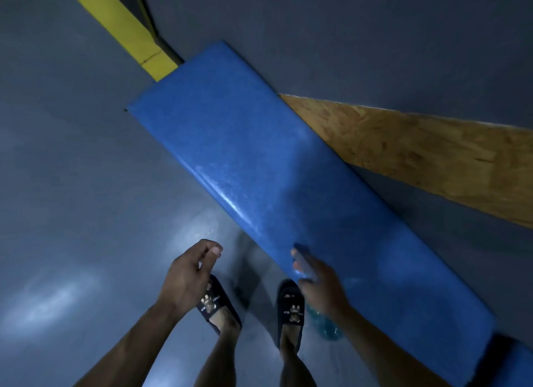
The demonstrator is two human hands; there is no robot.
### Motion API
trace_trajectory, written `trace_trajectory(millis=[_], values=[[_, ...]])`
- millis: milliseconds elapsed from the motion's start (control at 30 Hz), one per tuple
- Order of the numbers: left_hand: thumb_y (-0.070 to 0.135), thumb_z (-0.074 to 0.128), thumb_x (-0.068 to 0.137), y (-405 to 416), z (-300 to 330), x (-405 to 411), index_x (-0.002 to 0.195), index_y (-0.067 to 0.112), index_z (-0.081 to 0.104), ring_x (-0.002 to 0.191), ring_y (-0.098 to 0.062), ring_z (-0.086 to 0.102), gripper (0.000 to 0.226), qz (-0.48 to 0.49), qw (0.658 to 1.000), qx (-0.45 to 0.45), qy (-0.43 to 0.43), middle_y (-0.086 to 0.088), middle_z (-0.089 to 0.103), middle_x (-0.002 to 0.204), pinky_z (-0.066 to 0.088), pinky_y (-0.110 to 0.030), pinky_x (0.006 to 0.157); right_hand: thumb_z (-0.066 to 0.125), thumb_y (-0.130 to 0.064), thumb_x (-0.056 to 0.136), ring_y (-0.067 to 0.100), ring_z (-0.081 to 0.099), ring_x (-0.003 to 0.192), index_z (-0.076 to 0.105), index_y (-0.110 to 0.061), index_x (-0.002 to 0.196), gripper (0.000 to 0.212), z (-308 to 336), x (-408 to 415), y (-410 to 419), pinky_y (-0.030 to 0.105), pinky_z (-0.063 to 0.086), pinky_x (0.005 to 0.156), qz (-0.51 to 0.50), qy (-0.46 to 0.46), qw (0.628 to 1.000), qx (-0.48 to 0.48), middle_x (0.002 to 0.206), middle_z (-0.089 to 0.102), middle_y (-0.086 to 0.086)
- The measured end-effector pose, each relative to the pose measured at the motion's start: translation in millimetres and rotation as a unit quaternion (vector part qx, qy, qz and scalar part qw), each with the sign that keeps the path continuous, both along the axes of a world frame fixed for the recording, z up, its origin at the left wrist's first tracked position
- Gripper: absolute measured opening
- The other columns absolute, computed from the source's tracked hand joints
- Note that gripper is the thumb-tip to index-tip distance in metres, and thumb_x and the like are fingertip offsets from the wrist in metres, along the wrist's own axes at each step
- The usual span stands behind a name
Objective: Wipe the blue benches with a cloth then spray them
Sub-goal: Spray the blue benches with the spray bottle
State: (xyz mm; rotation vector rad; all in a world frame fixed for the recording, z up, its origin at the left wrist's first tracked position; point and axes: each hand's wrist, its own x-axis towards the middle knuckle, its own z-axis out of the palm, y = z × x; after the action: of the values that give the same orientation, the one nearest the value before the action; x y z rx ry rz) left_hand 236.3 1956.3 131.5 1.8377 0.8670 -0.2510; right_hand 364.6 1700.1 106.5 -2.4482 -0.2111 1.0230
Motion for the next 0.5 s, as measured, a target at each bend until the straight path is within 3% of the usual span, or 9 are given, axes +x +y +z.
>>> trace_trajectory(millis=[133,200,300,367,433,500], values=[[0.045,0.048,0.1,26.0,-1.7,-7.0,0.094,0.034,0.061,0.088,-0.005,0.066,0.018,0.002,1.0,-0.002,0.001,0.016,0.069,0.095,0.047,-0.018,0.073,0.052,-0.028,0.07,0.012,0.064,0.071,0.057,-0.05,0.078,0.024,-2.1,-38.8,31.5,0.036,0.053,0.069,-0.049,-0.001,0.998,0.033,0.071,0.063,-0.014],[0.041,0.049,0.101,37.0,-3.0,-9.3,0.094,0.033,0.062,0.092,-0.002,0.064,0.017,0.002,1.0,0.001,0.001,0.018,0.069,0.094,0.046,-0.02,0.077,0.051,-0.026,0.074,0.014,0.058,0.062,0.06,-0.04,0.075,0.017,-3.9,-36.5,46.1,0.037,0.048,0.063,-0.055,-0.024,0.998,0.037,0.063,0.057,-0.007],[0.039,0.049,0.101,48.4,-5.4,-12.0,0.094,0.031,0.062,0.093,0.001,0.063,0.017,0.0,1.0,0.001,0.007,0.02,0.069,0.095,0.044,-0.019,0.077,0.056,-0.017,0.079,0.029,0.065,0.074,0.072,-0.034,0.107,0.037,-8.7,-8.2,61.0,0.045,0.054,0.071,-0.047,-0.101,0.994,0.009,0.08,0.068,0.008],[0.039,0.049,0.101,52.6,-6.9,-12.1,0.093,0.032,0.062,0.093,0.004,0.063,0.017,-0.006,1.0,0.001,0.009,0.021,0.069,0.095,0.043,-0.018,0.076,0.061,-0.02,0.079,0.03,0.067,0.083,0.071,-0.034,0.112,0.037,-3.9,24.0,67.5,0.046,0.055,0.079,-0.128,-0.088,0.987,0.044,0.087,0.071,0.005],[0.038,0.049,0.1,56.0,-7.3,-9.5,0.092,0.033,0.062,0.093,0.006,0.062,0.016,-0.005,1.0,-0.003,0.01,0.02,0.069,0.095,0.042,-0.015,0.075,0.063,-0.015,0.087,0.022,0.063,0.099,0.065,-0.027,0.122,0.037,7.1,61.1,74.2,0.032,0.048,0.086,-0.184,-0.054,0.98,0.059,0.104,0.066,-0.003],[0.038,0.049,0.1,59.9,-7.5,-4.6,0.092,0.033,0.063,0.094,0.007,0.062,0.017,-0.004,1.0,-0.007,0.01,0.019,0.069,0.095,0.041,-0.012,0.074,0.058,-0.015,0.094,0.011,0.055,0.103,0.056,-0.024,0.131,0.038,12.3,96.0,74.8,0.023,0.041,0.084,-0.203,-0.022,0.978,0.047,0.116,0.059,-0.007]])
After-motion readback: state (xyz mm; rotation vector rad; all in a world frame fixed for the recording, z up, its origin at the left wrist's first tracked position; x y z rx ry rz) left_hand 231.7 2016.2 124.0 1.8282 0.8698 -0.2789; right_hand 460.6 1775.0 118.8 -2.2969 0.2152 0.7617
